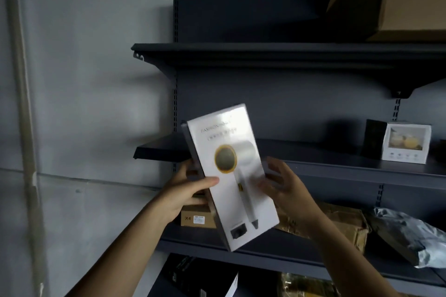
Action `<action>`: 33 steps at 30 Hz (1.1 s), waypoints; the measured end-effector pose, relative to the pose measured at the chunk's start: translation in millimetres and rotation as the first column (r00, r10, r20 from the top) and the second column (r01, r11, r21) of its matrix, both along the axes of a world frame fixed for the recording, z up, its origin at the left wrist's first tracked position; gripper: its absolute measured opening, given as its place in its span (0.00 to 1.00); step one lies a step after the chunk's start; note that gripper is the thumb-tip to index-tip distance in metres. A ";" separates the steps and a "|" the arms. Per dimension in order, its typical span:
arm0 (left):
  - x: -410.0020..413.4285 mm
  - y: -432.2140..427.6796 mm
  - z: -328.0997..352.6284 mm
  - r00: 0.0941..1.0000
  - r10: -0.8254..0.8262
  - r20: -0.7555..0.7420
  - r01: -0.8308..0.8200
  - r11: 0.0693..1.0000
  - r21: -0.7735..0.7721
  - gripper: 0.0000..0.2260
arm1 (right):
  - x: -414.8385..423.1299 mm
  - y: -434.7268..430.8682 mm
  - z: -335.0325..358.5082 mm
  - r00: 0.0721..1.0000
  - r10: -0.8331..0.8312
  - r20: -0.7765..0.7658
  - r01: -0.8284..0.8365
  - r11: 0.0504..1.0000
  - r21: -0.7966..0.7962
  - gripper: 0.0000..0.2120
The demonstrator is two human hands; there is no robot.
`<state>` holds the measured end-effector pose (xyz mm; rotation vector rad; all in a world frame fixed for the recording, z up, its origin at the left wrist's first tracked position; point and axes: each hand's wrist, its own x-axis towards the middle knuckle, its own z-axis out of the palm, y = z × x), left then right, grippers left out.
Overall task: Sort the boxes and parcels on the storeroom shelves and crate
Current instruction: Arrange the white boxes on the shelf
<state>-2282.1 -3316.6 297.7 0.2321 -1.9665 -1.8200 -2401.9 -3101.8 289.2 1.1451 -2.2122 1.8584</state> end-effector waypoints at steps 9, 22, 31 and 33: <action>-20.0 -7.9 22.7 0.982 0.158 0.106 -0.177 0.961 0.211 0.26 | 6.6 -8.3 1.8 0.812 -0.315 -0.492 0.390 0.919 0.055 0.23; -50.4 -49.2 51.7 0.964 0.100 0.245 -0.122 0.990 0.074 0.22 | -16.3 -65.5 49.7 0.790 -0.187 -0.584 0.395 0.883 0.253 0.28; -84.8 -80.0 57.7 0.936 0.290 -0.202 -0.349 0.665 -0.660 0.16 | -51.6 -107.1 66.5 0.659 -0.417 -0.627 0.639 0.749 0.174 0.21; -97.2 -86.2 56.0 0.939 0.240 -0.247 -0.343 0.592 -0.729 0.17 | -57.1 -114.7 65.7 0.570 -0.457 -0.682 0.719 0.680 0.145 0.19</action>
